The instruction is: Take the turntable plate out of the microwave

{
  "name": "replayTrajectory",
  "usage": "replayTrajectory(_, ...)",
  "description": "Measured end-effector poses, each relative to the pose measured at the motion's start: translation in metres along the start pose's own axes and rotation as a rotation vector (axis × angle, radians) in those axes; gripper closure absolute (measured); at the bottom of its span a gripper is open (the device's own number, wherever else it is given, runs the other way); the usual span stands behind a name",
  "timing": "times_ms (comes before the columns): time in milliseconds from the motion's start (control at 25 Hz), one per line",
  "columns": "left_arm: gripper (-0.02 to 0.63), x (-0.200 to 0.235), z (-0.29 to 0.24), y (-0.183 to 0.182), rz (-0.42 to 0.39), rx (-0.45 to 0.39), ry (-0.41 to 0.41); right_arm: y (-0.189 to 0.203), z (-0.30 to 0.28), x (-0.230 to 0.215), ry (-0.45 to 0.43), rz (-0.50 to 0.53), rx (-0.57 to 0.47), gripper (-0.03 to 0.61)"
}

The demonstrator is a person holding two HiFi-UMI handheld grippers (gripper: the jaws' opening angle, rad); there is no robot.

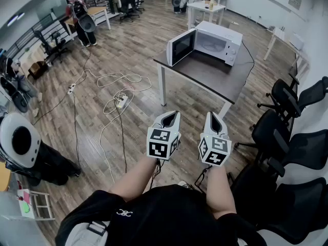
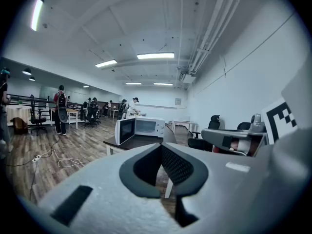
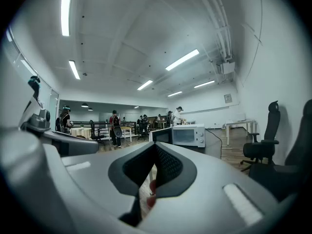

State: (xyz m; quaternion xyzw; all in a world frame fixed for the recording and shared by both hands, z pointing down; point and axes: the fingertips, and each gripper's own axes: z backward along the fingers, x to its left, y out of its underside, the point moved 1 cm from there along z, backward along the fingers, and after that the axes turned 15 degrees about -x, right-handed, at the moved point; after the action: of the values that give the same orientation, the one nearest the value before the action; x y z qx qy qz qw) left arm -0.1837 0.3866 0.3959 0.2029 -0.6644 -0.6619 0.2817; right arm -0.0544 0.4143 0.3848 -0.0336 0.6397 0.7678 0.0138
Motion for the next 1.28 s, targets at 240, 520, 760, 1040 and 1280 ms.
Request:
replayTrajectory(240,0.606,-0.008,-0.018,0.01,-0.004,0.024,0.008,0.005,-0.007,-0.014,-0.005,-0.045,-0.011,0.571)
replayTrajectory(520,0.606,-0.017,-0.045,0.018,-0.008,0.042,-0.001,0.013,-0.022,-0.036,-0.023,-0.031,0.002,0.571)
replayTrajectory(760,0.606,-0.035,-0.079,0.023,-0.011,0.043,-0.011,0.018,-0.035,-0.065,-0.053,-0.003,0.013,0.571)
replayTrajectory(1040,0.606,-0.048,-0.111,0.028,-0.004,0.034,-0.032,0.024,-0.051,-0.096,-0.075,-0.01,0.023,0.571)
replayTrajectory(1280,0.606,-0.049,-0.126,0.035,0.002,0.042,-0.04,0.031,-0.06,-0.104,-0.089,0.0,0.032,0.571)
